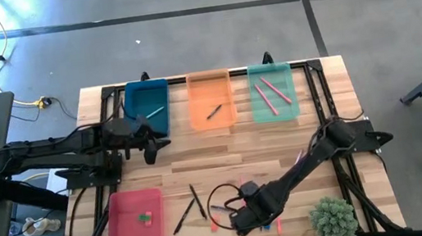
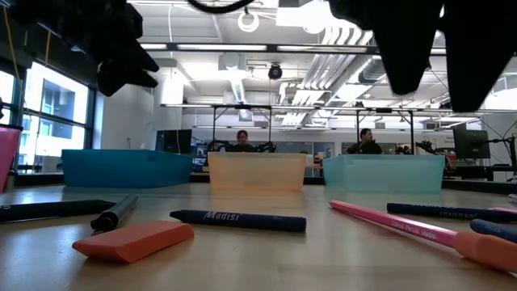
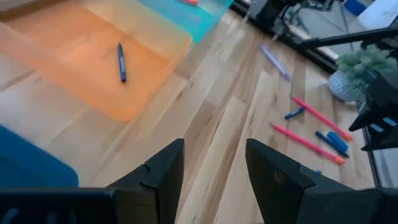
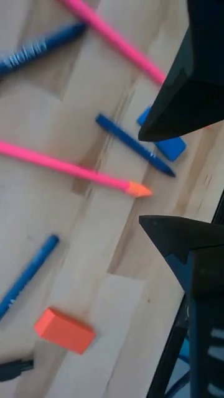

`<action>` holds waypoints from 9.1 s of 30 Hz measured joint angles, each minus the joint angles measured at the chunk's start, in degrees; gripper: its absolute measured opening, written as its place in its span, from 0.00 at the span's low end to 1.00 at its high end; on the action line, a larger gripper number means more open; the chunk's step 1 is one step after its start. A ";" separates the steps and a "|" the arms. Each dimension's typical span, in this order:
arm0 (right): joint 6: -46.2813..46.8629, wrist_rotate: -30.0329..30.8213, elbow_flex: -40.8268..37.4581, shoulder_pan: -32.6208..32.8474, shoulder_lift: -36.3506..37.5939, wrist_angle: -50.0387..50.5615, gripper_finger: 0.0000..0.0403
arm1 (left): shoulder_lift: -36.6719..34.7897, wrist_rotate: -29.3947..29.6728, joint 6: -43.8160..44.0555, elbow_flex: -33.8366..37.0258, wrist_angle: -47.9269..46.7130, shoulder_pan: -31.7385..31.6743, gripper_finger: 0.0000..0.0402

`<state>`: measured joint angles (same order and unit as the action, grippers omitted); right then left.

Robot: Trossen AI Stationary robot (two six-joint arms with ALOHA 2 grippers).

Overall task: Sort crayons/erasers/pens/pencils in bins
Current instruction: Put the pink pencil into the light blue bin, then put the black pen into the blue bin

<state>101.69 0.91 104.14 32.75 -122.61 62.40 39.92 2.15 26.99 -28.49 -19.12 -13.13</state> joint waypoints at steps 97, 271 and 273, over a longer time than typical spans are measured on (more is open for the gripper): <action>15.33 5.14 2.40 1.10 -5.69 -5.86 0.03 | -0.07 -10.55 -4.19 0.00 -10.25 0.04 0.39; -61.34 8.27 -39.63 -60.85 45.86 -10.74 0.32 | 1.97 -9.30 12.96 -10.84 -3.52 1.63 0.49; -62.19 9.21 -39.63 -60.36 45.86 -10.74 0.32 | 3.44 -8.19 14.20 -13.66 -3.58 2.37 0.49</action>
<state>39.50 10.11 64.51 -27.60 -76.75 51.66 43.36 -6.04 41.19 -42.15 -22.70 -10.76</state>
